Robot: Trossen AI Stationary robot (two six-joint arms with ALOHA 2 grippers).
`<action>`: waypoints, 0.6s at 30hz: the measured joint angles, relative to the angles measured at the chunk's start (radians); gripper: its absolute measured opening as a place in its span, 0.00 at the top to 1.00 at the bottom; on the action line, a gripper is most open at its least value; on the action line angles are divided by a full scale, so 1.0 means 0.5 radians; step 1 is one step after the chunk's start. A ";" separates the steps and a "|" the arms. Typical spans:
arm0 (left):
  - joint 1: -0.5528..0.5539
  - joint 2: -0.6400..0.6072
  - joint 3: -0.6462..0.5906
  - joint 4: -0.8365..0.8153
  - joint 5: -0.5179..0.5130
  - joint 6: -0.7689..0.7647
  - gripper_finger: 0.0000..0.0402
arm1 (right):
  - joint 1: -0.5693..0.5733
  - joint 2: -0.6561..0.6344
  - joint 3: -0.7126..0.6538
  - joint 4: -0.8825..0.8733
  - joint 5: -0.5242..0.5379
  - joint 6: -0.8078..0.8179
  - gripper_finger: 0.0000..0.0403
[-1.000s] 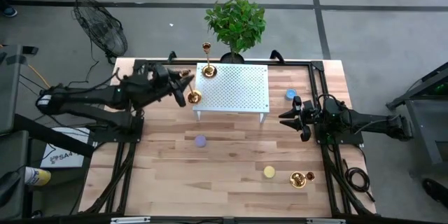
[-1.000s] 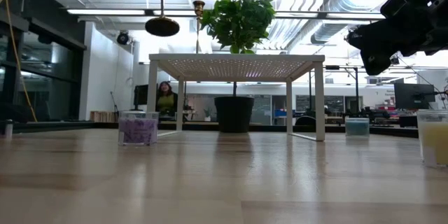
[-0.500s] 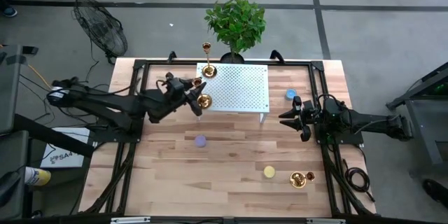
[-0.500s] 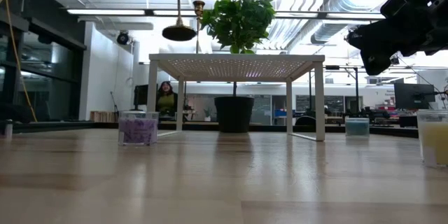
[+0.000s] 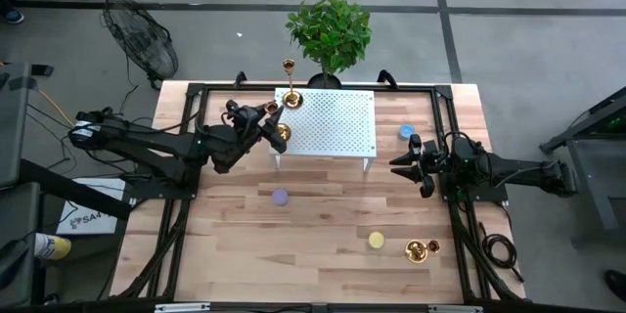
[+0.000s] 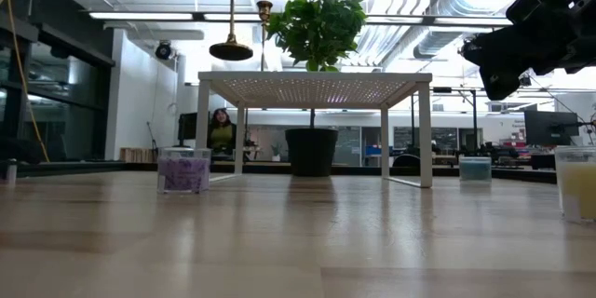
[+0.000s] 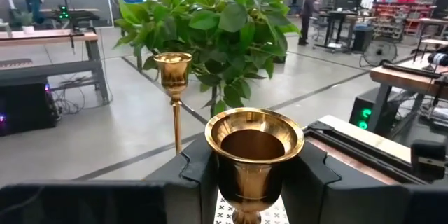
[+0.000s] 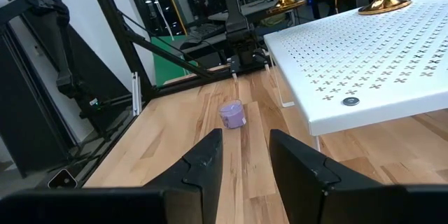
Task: Pick & Place candle stick holders
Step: Put the top gold candle holder on the shelf
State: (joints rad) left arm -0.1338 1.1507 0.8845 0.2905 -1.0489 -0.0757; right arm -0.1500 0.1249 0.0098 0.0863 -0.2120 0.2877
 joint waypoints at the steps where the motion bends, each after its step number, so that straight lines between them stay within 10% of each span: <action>1: 0.021 0.000 0.000 -0.009 0.032 -0.001 0.71 | 0.001 0.000 0.000 0.000 0.000 0.000 0.72; 18: 0.633 0.029 -0.002 -0.037 0.984 -0.016 0.71 | 0.000 0.000 0.000 0.000 0.000 0.000 0.72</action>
State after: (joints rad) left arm 0.1828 1.1652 0.8837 0.2719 -0.5572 -0.0836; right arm -0.1499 0.1249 0.0097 0.0862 -0.2119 0.2874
